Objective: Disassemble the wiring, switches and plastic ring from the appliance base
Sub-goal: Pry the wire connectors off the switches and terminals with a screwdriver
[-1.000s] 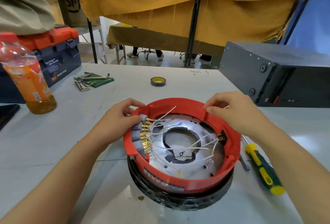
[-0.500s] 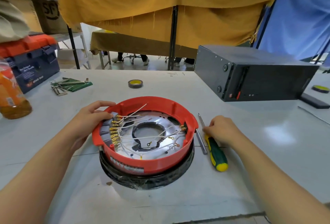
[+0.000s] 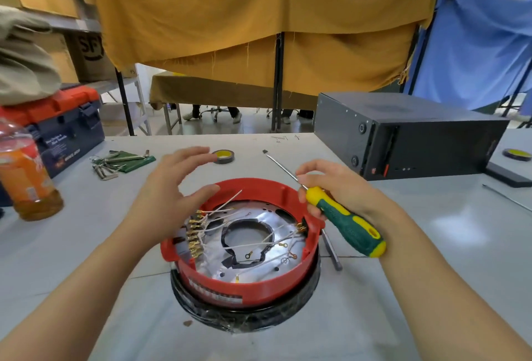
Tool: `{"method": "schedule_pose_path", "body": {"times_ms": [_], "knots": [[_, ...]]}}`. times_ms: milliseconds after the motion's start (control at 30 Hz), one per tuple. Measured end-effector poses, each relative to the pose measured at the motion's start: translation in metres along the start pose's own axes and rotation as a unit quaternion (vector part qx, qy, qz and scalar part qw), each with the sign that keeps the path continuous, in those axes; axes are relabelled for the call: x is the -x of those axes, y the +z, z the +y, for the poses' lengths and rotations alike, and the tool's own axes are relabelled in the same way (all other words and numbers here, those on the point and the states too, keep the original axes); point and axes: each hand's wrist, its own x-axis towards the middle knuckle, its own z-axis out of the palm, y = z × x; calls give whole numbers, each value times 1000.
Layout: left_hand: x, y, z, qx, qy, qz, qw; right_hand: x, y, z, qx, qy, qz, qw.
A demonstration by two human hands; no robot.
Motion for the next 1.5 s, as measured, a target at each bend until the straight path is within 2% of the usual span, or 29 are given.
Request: {"method": "schedule_pose_path", "body": {"times_ms": [100, 200, 433, 600, 667, 767, 833, 900, 1000, 1100, 1200, 1333, 1500], "knots": [[-11, -3, 26, -76, 159, -31, 984, -4, 28, -7, -7, 6, -114, 993], [-14, -6, 34, -124, 217, -48, 967, -8, 44, -14, -20, 2, -180, 983], [-3, -15, 28, -92, 164, -24, 982, -20, 46, -4, -131, -15, -232, 964], [-1, -13, 18, -19, 96, 34, 995, -26, 56, 8, -219, -81, -263, 936], [-1, -8, 18, 26, 64, 48, 996, -31, 63, 7, -229, -111, -245, 935], [-3, -3, 14, 77, 14, 25, 997, -40, 79, -3, -103, -146, -134, 975], [-5, -7, 5, 121, -28, 2, 992, -47, 87, -6, -33, -178, -77, 980], [-7, -15, -11, 185, -97, -16, 978, -54, 91, -8, -32, -197, -50, 979], [-2, -21, -40, 232, -199, 7, 952, -66, 86, -8, -57, -197, -20, 979], [3, -12, -59, 231, -280, -19, 931, -79, 83, -6, -64, -175, -44, 982], [3, 2, -64, 271, -300, -75, 912, -91, 86, -3, 2, -155, -35, 987], [7, 12, -64, 344, -304, -73, 885, -103, 86, 0, -1, -161, 5, 987], [12, 20, -63, 394, -307, -77, 863, -112, 88, 1, 34, -153, -21, 987]]}}
